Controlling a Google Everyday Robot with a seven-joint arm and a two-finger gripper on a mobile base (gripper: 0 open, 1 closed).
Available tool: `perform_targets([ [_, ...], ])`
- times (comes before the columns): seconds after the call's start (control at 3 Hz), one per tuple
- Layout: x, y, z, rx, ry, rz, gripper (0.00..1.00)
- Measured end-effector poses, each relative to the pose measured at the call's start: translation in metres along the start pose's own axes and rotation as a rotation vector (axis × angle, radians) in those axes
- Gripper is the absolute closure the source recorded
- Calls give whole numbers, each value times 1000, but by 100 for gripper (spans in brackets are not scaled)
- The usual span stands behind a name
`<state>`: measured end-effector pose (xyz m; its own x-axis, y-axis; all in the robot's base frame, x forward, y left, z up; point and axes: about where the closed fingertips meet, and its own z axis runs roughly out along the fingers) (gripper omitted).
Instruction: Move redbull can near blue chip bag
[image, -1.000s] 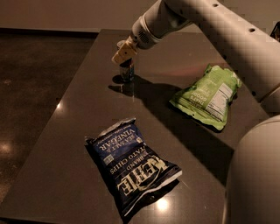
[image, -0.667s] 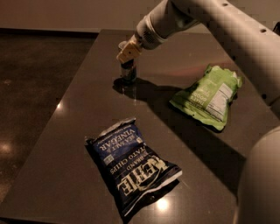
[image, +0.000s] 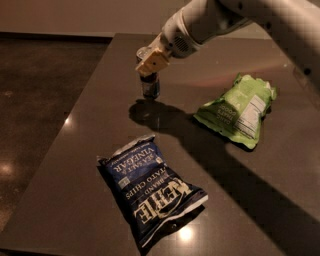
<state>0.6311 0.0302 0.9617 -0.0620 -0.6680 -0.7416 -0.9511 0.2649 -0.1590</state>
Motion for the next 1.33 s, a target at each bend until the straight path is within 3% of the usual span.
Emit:
perform_targets([
  [0.33,-1,58,-20,-91,-29,-85,100],
  [1.33,2,124,-12,-262,-34,-165,100],
])
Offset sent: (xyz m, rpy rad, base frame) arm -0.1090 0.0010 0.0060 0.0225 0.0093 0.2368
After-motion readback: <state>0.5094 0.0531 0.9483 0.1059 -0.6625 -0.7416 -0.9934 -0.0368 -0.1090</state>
